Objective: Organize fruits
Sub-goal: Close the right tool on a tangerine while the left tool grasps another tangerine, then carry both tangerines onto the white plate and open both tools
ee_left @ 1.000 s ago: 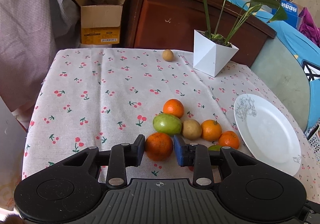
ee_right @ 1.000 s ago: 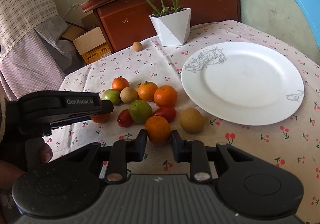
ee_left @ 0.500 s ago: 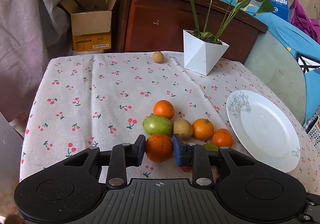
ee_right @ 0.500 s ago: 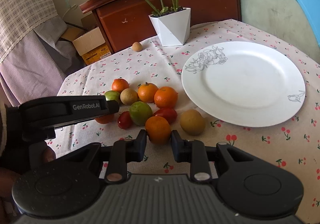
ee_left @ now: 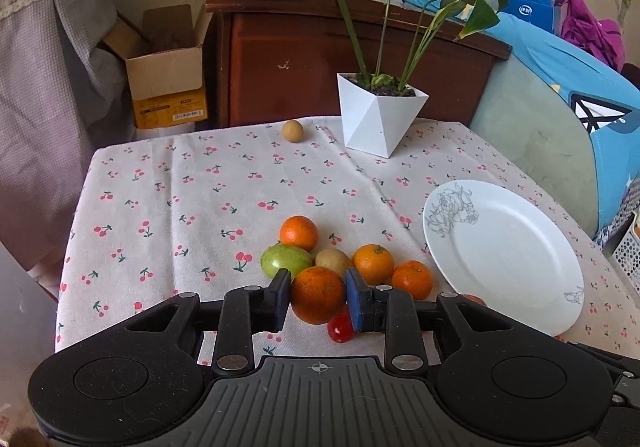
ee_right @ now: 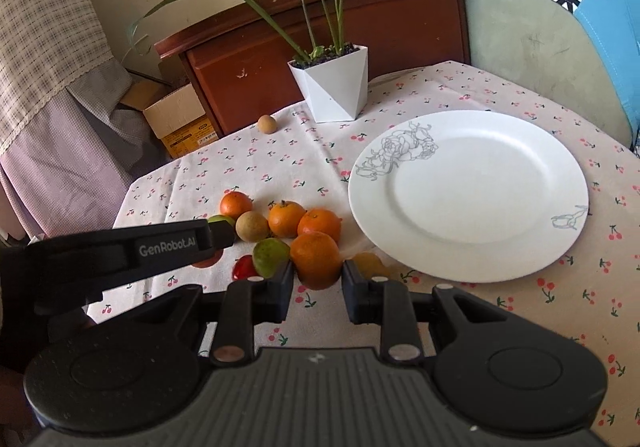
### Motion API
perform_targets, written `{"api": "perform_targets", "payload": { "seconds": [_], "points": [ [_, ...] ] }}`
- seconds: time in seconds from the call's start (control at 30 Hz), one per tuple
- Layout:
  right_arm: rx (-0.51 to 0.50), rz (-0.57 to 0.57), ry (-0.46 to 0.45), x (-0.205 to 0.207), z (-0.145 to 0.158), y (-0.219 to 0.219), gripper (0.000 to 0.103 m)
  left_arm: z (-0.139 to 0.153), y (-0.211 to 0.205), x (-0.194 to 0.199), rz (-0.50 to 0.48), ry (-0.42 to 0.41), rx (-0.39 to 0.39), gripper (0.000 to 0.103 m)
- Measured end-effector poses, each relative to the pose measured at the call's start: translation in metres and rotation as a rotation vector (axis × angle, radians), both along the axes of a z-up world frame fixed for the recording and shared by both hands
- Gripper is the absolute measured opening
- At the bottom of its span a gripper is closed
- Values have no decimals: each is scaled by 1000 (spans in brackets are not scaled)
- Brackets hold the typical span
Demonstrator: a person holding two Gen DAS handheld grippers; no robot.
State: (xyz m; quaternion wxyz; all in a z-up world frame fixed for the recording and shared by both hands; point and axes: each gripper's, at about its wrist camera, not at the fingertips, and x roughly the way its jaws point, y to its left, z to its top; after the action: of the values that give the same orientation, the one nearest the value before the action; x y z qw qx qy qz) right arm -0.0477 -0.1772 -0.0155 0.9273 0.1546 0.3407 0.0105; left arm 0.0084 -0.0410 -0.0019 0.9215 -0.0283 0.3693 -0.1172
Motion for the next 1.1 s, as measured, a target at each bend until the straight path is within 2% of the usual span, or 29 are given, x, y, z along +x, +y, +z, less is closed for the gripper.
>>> {"api": "perform_targets", "payload": {
  "seconds": [0.23, 0.4, 0.6, 0.73, 1.1],
  "points": [
    [8, -75, -41, -4, 16, -26, 26, 12, -13, -3, -50, -16, -9, 27],
    [49, -120, -48, -5, 28, -53, 26, 26, -24, 1, -131, -9, -73, 27],
    [96, -180, -23, -3, 30, -85, 26, 32, -45, 10, -243, 5, -74, 27],
    [148, -203, 29, 2, 21, -101, 26, 29, -57, 15, -305, 24, -89, 27],
    [207, -279, 102, 4, 2, -118, 26, 0, -84, 26, -345, 76, -82, 27]
  ]
}}
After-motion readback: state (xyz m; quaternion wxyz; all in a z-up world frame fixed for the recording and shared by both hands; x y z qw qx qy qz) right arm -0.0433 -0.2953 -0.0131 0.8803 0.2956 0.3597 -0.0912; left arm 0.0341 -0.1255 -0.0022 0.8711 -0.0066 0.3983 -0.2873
